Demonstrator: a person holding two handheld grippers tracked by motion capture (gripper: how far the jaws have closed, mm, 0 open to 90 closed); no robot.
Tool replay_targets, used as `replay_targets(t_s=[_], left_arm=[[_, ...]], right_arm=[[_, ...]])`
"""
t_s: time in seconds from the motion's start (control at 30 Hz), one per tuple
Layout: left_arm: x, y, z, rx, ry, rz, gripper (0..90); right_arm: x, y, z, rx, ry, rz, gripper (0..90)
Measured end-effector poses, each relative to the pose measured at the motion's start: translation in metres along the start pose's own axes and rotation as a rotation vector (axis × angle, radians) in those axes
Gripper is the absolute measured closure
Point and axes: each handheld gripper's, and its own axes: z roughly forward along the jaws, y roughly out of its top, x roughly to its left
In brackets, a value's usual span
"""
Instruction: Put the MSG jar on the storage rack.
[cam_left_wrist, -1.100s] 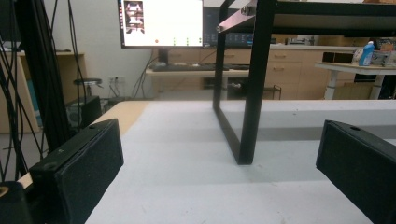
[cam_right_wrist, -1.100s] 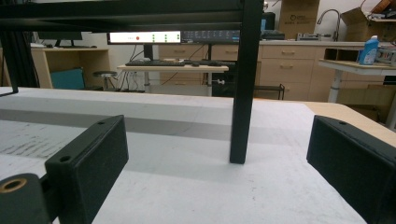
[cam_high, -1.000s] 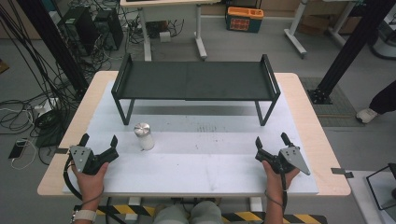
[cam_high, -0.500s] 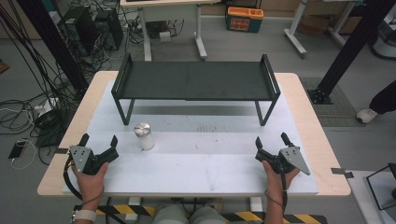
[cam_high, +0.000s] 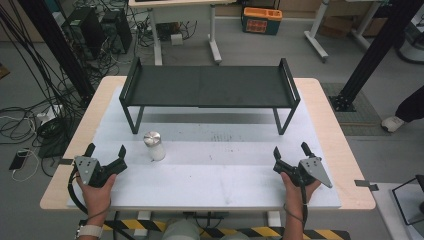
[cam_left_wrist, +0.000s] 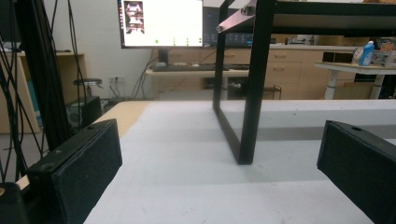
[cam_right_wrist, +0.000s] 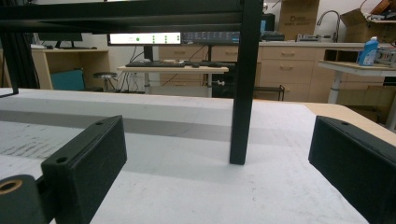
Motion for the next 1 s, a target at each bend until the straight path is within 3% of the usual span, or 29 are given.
replay_targets(t_s=[0.7,1.0], left_arm=[[0.0009,0.0009,0.0004,0.005,0.000,-0.013,0.8],[-0.0030,-0.0001,0.0001,-0.002,0.017,0.001,0.2]], right_arm=[[-0.0003,-0.0005,-0.0002,-0.003,0.004,-0.003,4.0],[-0.0006,-0.0013,-0.0005,-0.008,0.006,-0.004,4.0]])
